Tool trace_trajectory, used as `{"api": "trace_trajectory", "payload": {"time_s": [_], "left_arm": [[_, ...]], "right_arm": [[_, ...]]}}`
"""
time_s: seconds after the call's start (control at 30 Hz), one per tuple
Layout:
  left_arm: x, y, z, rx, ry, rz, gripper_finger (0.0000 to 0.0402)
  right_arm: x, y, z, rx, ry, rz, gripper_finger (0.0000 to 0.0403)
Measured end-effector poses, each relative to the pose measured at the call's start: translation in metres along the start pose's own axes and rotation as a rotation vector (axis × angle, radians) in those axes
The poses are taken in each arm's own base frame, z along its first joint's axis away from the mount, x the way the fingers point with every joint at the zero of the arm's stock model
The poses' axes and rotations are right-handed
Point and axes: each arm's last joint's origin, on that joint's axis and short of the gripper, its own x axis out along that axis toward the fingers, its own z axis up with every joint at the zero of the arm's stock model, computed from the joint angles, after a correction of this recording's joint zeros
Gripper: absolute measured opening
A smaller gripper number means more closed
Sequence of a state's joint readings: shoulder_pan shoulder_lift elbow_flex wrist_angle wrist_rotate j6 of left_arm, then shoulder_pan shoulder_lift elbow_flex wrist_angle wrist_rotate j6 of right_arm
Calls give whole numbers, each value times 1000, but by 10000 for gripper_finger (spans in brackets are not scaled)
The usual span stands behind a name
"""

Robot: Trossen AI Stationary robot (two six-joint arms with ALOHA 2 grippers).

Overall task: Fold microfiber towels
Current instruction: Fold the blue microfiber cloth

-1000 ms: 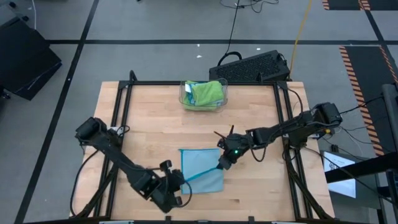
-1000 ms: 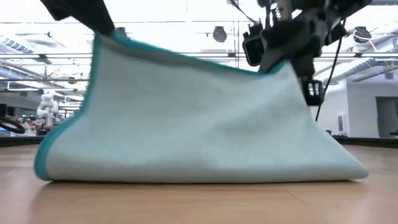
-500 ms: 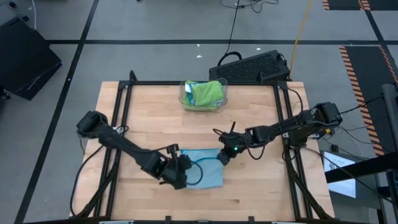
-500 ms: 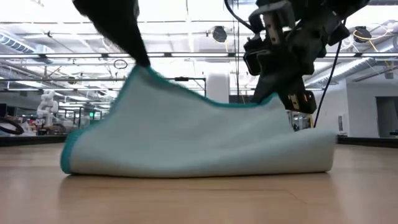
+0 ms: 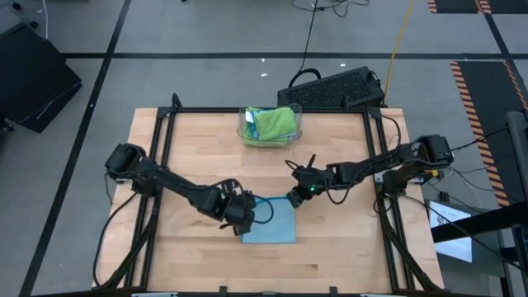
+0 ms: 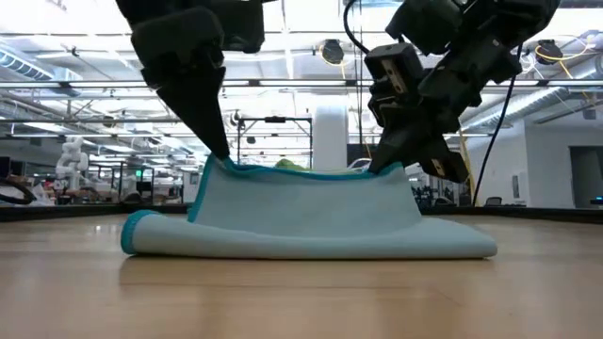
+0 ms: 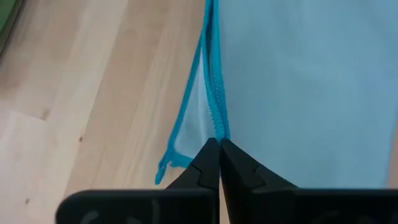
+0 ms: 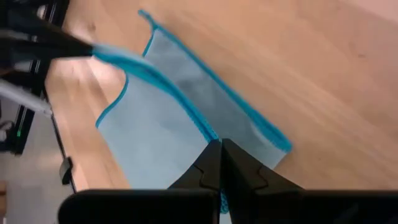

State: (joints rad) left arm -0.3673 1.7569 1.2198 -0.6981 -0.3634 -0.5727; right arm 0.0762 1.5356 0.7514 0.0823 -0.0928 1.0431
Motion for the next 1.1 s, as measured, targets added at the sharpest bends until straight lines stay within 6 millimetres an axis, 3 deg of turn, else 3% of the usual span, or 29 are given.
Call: {"api": "trace_trajectory", "payload": {"time_s": [0.3,0.47,0.63,0.77,0.9,1.0,1.1], "left_arm": [[6,14,8,-20,10,20,5],[2,11,6,-27,61,-77,9],[-23,-7,-3,-23,77,-256,5],[-58,-19,-7,-30,-4,-383,4],[-77,-17,-11,-24,-88,-334,6],[-72,-12,-14,23,-105,-223,6],[-47,-6,-17,21,-70,-198,3]], "right_arm": [[0,-6,1,34,21,13,0],[1,0,-5,50,111,82,0],[0,15,-19,44,229,213,0],[-1,27,-32,14,334,309,0],[-2,31,-35,-24,345,337,0],[-1,24,-27,-15,268,275,0],[0,13,-16,16,195,195,0]]}}
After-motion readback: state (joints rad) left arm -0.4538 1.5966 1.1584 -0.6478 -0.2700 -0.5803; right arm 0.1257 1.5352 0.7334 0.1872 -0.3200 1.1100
